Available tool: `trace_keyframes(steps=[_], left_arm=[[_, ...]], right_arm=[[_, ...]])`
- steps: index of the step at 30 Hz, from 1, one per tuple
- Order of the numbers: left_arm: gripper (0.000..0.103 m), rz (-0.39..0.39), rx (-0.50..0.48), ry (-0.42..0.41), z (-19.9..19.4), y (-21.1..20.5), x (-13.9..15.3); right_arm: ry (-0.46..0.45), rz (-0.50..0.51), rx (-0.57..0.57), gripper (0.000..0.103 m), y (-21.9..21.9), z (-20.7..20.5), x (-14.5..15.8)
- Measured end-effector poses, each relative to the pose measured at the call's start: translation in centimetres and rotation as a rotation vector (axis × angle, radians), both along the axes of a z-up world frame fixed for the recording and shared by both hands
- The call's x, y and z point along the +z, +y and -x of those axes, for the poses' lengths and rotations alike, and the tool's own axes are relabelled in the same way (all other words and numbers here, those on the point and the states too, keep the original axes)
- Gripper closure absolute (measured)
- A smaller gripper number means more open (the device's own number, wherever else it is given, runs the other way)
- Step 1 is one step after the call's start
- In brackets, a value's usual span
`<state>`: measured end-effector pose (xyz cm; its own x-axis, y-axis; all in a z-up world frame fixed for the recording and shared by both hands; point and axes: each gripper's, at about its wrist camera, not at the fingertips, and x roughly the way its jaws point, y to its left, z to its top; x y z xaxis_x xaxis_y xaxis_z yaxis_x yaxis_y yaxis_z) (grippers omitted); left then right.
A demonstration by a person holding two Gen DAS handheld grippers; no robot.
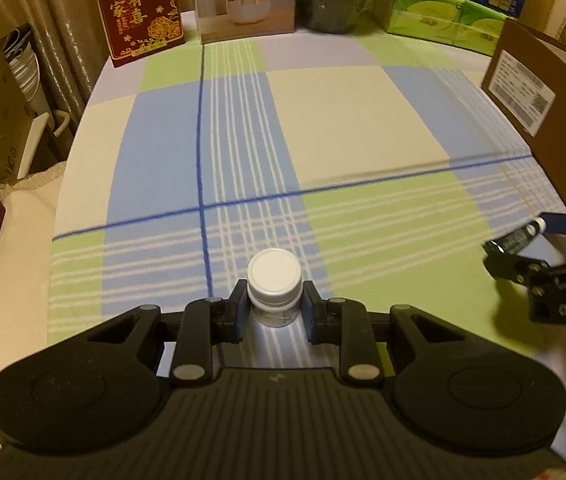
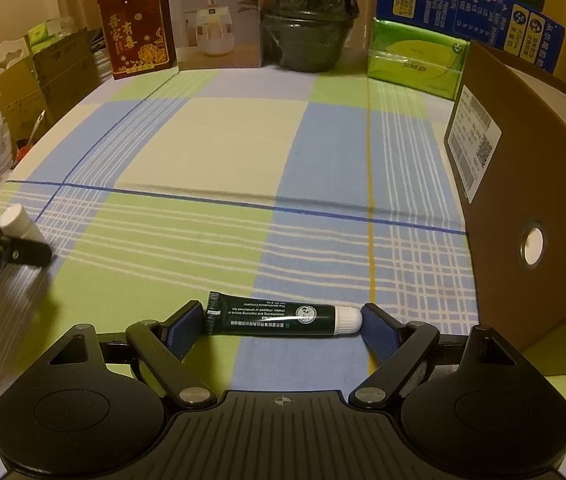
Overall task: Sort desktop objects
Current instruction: 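Carry the green tube and pill bottle over the cardboard box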
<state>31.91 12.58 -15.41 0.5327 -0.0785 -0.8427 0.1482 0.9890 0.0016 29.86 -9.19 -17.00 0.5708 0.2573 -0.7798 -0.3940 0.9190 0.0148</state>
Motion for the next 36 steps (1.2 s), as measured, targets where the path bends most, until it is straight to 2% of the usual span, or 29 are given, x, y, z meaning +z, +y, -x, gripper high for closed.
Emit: trace_keyframes(steps=[12, 20, 28, 36], left_arm=[[0.081, 0.030, -0.048, -0.001, 3.6, -2.3, 1.2], [0.081, 0.042, -0.021, -0.008, 6.6, -5.0, 3.4], [0.081, 0.057, -0.057, -0.050, 8.6, -11.3, 6.9], [0.081, 0.082, -0.134, -0.112, 8.6, -19.0, 9.9]], right_arm=[[0.066, 0.012, 0.031, 0.021, -1.8, 2.6, 0.8], [0.082, -0.058, 0.117, 0.022, -4.8, 4.8, 3.4], [0.061, -0.119, 0.161, 0.022, -11.2, 6.5, 7.7], [0.015, -0.131, 0.100, 0.021, -18.8, 6.4, 11.3]])
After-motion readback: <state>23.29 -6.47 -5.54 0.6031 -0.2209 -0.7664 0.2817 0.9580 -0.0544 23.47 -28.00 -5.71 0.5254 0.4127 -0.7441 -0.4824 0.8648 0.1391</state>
